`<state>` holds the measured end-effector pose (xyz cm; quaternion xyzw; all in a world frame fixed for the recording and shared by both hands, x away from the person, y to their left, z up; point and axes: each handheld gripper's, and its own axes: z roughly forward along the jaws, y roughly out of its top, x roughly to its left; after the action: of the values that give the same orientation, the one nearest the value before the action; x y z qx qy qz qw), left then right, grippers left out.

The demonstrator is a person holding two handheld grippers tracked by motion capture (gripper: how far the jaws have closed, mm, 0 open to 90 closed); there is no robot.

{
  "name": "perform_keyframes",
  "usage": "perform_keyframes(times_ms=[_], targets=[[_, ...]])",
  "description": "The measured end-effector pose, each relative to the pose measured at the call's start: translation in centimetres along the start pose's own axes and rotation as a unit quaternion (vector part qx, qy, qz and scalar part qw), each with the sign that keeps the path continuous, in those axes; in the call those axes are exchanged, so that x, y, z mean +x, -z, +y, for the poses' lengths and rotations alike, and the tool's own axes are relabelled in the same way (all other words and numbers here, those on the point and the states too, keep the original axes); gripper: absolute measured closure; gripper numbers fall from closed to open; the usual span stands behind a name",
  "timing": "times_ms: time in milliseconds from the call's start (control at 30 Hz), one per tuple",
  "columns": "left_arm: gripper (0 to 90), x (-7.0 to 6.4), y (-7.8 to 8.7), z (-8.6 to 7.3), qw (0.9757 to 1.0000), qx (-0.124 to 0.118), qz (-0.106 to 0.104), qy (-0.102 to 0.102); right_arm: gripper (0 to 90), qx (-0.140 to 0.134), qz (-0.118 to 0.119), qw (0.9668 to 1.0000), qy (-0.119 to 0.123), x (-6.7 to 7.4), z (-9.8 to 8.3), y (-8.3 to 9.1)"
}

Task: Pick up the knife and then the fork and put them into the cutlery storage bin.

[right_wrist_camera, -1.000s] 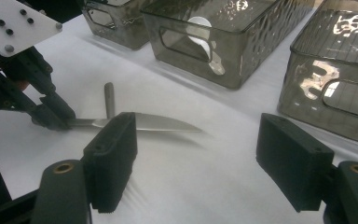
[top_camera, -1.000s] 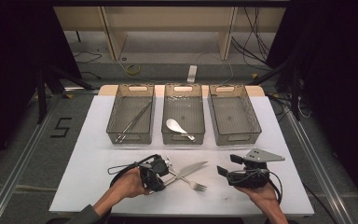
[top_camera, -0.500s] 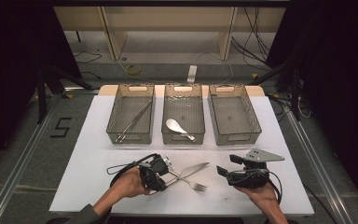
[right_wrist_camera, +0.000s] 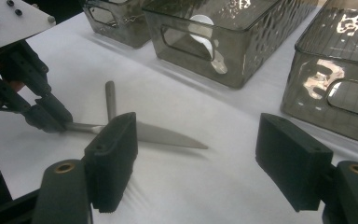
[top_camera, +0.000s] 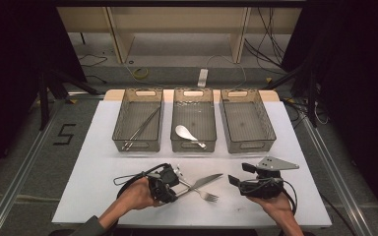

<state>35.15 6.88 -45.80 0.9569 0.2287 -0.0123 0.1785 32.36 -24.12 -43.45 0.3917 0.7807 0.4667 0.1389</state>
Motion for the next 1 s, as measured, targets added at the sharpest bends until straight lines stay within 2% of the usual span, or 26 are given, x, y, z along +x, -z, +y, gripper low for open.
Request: perform_keyframes(times_ms=[67,267,533,600,633,667,700,733,867,900,933,967,1000], targets=[[83.4,0.1,0.3,0.0,0.9999,-0.006,-0.009,0.003,30.3,-0.001,-0.001,1.0,0.001,0.1,0.0,0.1],[83.4,-0.2,0.6,0.2,0.9998,-0.012,-0.015,-0.003,30.3,0.002,0.006,0.9999,0.012,0.6,0.1,-0.3],[83.5,-0.1,1.3,0.2,0.9995,-0.027,-0.017,-0.002,31.1,0.006,0.028,0.9991,0.032,1.5,0.4,-0.7],[83.5,-0.2,1.6,0.2,0.9992,-0.036,-0.019,0.0,31.1,0.007,0.034,0.9985,0.041,1.8,0.5,-0.8],[83.5,-0.2,1.7,0.2,0.9991,-0.037,-0.021,-0.001,31.2,0.009,0.043,0.9975,0.056,2.2,0.7,-1.1],[83.5,-0.2,1.7,0.2,0.9991,-0.037,-0.021,-0.001,31.2,0.009,0.043,0.9975,0.056,2.2,0.7,-1.1],[83.5,-0.2,1.8,0.2,0.999,-0.039,-0.023,0.001,31.5,0.014,0.049,0.9963,0.07,2.7,0.9,-1.4],[83.5,-0.2,1.9,0.2,0.999,-0.039,-0.022,-0.001,31.5,0.014,0.049,0.9963,0.07,2.7,0.9,-1.4],[83.5,-0.2,2.3,0.3,0.9987,-0.045,-0.025,-0.002,33.4,0.028,0.068,0.9905,0.116,4.1,1.2,-2.3],[83.5,-0.3,2.4,0.3,0.9987,-0.043,-0.028,-0.003,33.7,0.032,0.073,0.9882,0.131,4.6,1.3,-2.6],[83.5,-0.4,2.5,0.3,0.9985,-0.048,-0.027,-0.001,34.7,0.044,0.083,0.9826,0.16,5.5,1.4,-3.3],[83.5,-0.3,2.6,0.4,0.9985,-0.045,-0.032,-0.004,35.3,0.052,0.088,0.9798,0.172,6.0,1.4,-3.6],[83.5,-0.4,2.6,0.4,0.9984,-0.047,-0.031,-0.006,35.3,0.052,0.088,0.9798,0.172,6.0,1.4,-3.6]])
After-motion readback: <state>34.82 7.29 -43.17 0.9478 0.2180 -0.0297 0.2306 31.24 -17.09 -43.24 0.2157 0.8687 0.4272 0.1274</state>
